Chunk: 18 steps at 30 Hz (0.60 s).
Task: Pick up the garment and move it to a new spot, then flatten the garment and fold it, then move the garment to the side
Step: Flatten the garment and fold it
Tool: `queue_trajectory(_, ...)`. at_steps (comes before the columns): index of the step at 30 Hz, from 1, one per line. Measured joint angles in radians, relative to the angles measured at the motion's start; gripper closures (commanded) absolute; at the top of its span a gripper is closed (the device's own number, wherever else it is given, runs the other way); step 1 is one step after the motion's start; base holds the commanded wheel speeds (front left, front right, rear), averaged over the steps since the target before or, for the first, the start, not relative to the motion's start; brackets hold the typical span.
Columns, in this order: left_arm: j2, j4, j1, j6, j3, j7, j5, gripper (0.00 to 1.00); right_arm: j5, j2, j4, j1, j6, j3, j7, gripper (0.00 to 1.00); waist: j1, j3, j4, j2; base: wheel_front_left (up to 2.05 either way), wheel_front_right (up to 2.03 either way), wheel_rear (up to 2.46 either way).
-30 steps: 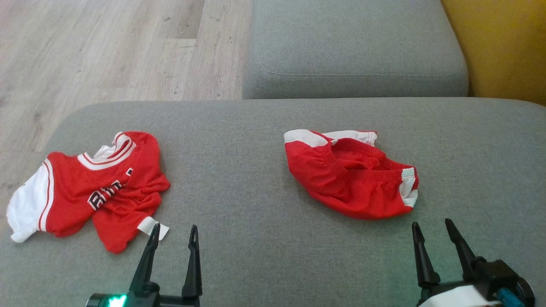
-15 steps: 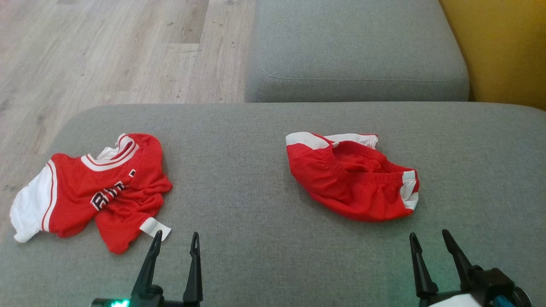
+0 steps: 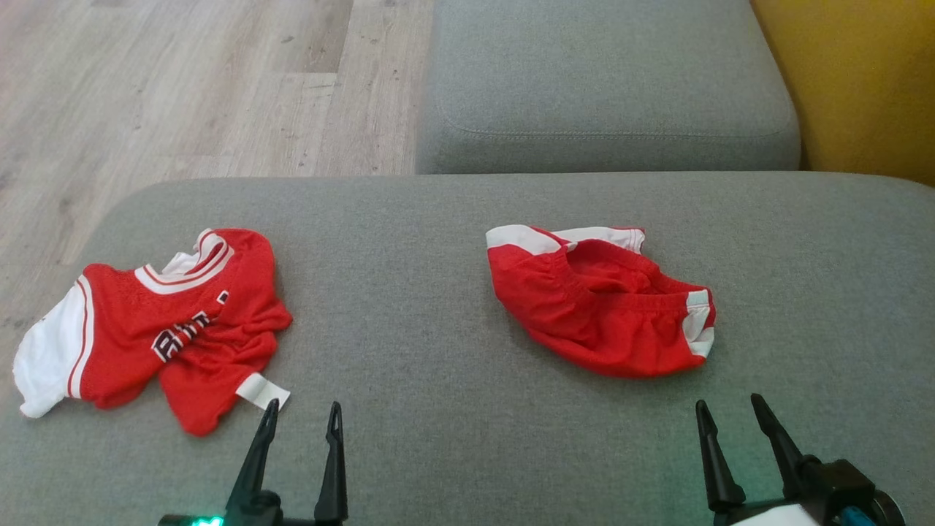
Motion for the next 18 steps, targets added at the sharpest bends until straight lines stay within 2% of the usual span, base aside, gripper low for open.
queue_trajectory(8,0.0,0.01,0.0,-0.003,-0.005,0.0,0.0,0.0,0.0,0.0,0.0,-0.001,0.0,0.002,0.0,0.0,0.0,0.013,-0.007,0.0,0.0,0.0,0.0)
queue_trajectory(13,0.0,0.058,-0.046,-0.063,-0.035,0.0,0.002,0.0,0.0,0.0,-0.002,-0.003,0.0,0.011,0.0,0.0,0.0,0.039,-0.017,0.0,0.0,0.0,0.0)
queue_trajectory(17,0.001,0.114,-0.174,-0.14,-0.073,0.0,0.002,0.0,-0.001,0.0,-0.005,-0.01,0.0,0.021,0.0,0.0,0.0,0.066,-0.038,0.0,0.0,0.0,0.0)
queue_trajectory(18,0.001,0.114,-0.174,-0.14,-0.073,0.0,0.002,0.0,-0.001,0.0,-0.005,-0.01,0.0,0.021,0.0,0.0,0.0,0.066,-0.038,0.0,0.0,0.0,0.0)
